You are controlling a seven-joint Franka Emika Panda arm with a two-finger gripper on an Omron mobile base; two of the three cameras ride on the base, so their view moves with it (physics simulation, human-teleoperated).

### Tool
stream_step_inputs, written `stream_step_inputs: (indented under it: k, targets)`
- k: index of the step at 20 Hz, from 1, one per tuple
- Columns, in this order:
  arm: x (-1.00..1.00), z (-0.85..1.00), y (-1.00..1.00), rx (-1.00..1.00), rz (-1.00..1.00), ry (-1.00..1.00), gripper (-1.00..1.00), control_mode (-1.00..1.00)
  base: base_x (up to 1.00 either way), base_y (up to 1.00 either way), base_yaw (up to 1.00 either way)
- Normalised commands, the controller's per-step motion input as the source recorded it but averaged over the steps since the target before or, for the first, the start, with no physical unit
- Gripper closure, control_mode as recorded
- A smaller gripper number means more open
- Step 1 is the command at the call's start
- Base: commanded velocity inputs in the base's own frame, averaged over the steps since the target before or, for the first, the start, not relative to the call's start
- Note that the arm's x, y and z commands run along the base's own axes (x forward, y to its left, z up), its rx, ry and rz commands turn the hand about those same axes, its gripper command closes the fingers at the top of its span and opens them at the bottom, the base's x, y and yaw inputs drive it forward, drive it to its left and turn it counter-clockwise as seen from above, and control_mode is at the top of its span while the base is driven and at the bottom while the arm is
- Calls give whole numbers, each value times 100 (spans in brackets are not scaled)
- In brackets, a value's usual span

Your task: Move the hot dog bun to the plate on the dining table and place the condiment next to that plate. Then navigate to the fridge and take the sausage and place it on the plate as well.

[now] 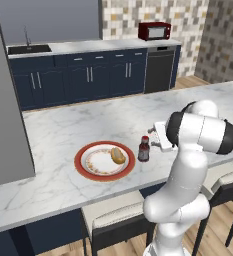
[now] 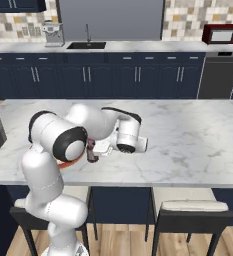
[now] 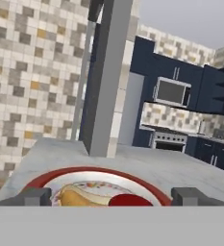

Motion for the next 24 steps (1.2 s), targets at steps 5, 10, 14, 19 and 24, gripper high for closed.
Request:
stream_step_inputs:
  k: [5,10,14,19,24]
  targets:
    - [-81,98,17,0,4,-10,-100,-100,0,0,0]
    - [-40,100,67,-6,3,-13,-100,-100,0,0,0]
    - [-29,100,66,-11,0,-3,-100,-100,0,0,0]
    - [-47,95,33,-4,-39,15,-100,-100,0,0,0]
    - [-3,81,-10,7,-63,53,-100,-100,0,0,0]
